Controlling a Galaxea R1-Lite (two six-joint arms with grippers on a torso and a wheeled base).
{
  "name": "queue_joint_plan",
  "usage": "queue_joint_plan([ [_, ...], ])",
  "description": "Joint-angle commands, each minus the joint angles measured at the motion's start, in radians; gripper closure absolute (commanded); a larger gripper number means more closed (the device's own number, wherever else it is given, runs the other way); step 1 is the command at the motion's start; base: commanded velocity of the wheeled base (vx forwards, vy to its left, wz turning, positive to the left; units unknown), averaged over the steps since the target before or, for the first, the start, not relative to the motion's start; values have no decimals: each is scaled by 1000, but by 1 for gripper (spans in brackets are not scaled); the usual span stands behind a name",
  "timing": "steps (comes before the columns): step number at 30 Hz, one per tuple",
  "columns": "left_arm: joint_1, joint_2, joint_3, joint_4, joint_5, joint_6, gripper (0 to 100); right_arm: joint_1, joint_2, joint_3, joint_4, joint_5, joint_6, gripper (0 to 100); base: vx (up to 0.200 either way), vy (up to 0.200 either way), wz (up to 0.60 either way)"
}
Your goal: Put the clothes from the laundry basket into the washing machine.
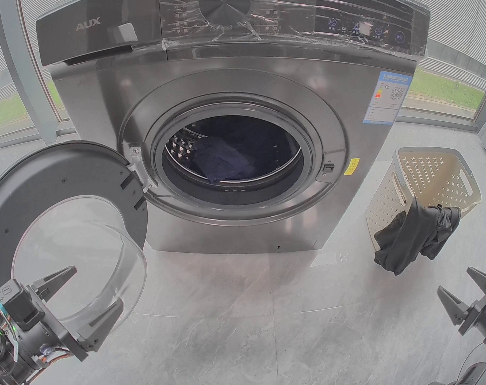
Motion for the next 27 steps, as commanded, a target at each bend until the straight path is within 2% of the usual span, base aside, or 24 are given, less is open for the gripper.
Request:
queue_joint_plan([
  [1,102,-318,17,244,-9,15,0,-137,-391,8,234,12,-39,0,0,0,0],
  [4,139,-428,17,357,-8,10,0,-165,-513,0,355,12,-39,0,0,0,0],
  [5,139,-428,17,357,-8,10,0,-165,-513,0,355,12,-39,0,0,0,0],
  [6,180,-510,17,429,-9,10,0,-184,-585,-6,427,11,-39,0,0,0,0],
  [8,218,-586,17,506,-20,13,0,-202,-638,-10,484,3,-39,0,0,-100,0],
  [15,383,-806,17,724,-132,13,0,-210,-635,17,501,-46,-37,0,0,-200,0],
  [18,446,-882,17,813,-175,9,0,-256,-637,16,489,-52,-39,0,0,-200,0],
  [19,449,-890,17,822,-177,1,0,-285,-643,11,493,-40,-43,0,0,-200,0],
  [20,452,-885,17,822,-174,9,0,-309,-651,6,501,-24,-57,0,0,-200,0],
  [22,467,-882,17,819,-172,15,0,-340,-700,17,520,52,-97,0,0,-200,0],
  [24,504,-882,17,817,-172,41,0,-345,-735,6,556,114,-94,0,0,-200,0],
  [25,515,-882,17,817,-174,50,0,-345,-735,6,556,115,-94,0,0,-200,0],
  [26,545,-882,17,817,-175,76,0,-345,-735,6,556,111,-94,0,0,-200,0],
  [27,576,-884,17,817,-178,90,0,-345,-735,10,550,103,-94,0,0,-200,0],
])
